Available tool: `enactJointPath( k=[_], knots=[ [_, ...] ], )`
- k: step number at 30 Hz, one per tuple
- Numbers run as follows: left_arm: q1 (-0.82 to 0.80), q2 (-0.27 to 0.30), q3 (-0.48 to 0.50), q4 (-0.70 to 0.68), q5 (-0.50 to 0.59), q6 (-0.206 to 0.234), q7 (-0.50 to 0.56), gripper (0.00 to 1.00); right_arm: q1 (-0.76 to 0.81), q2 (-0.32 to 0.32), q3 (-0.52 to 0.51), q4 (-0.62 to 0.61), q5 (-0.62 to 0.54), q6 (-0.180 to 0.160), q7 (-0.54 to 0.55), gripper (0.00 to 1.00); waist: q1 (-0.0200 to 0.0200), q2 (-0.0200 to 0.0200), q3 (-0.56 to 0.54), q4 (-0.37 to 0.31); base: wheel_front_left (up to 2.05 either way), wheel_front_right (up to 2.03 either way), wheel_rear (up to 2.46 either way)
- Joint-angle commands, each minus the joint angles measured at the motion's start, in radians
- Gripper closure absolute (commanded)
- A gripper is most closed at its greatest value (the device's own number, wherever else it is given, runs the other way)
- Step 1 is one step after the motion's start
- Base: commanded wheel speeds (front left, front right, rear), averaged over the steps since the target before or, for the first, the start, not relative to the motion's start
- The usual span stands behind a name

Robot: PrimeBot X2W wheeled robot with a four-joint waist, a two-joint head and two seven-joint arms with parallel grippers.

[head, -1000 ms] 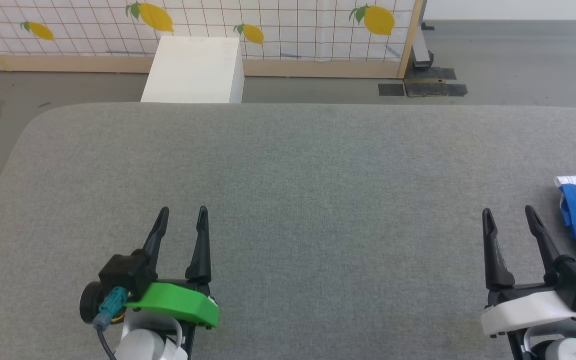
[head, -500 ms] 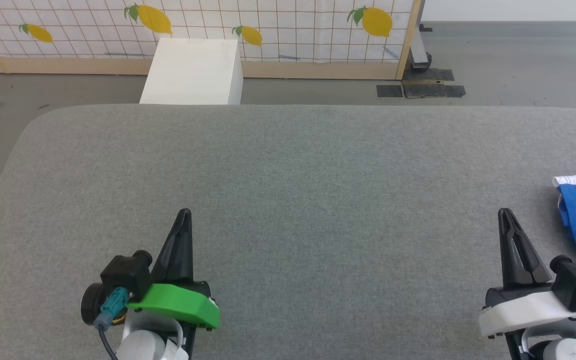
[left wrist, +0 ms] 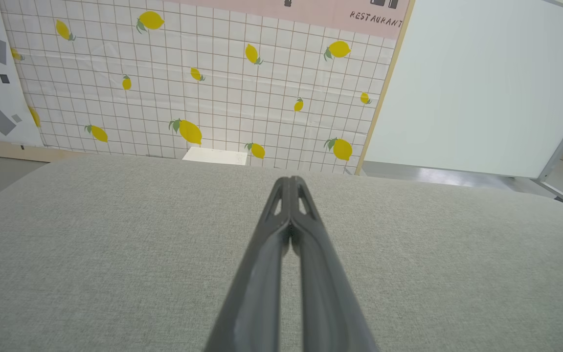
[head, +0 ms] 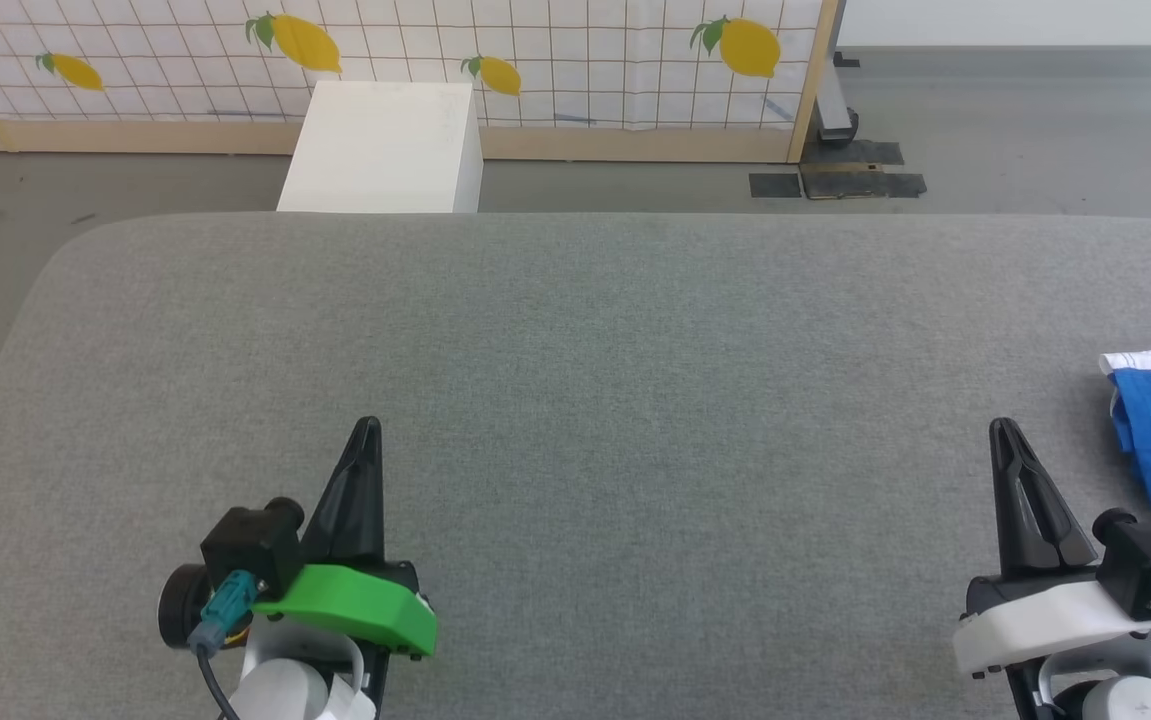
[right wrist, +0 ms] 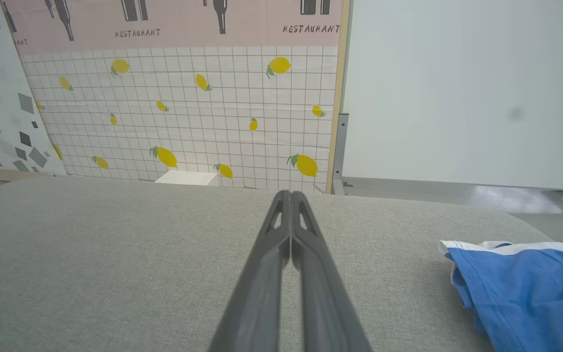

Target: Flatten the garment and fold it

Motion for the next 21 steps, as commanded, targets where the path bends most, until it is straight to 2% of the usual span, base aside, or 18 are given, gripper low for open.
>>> enactJointPath(
  k=[1,21],
  knots=[
    [0.009,-0.001,0.006,-0.008,0.013,0.006,0.007,1.0,0.0,0.0,0.005,-0.004,-0.004,0.0,0.006,1.0,0.0,0.0,-0.001,0.0,0.0,0.0,0.0],
    [0.022,-0.002,0.024,-0.031,0.051,0.016,0.047,1.0,-0.001,0.001,0.021,-0.011,-0.011,0.0,0.041,1.0,0.0,0.0,-0.009,-0.007,0.0,0.0,0.0]
  ],
)
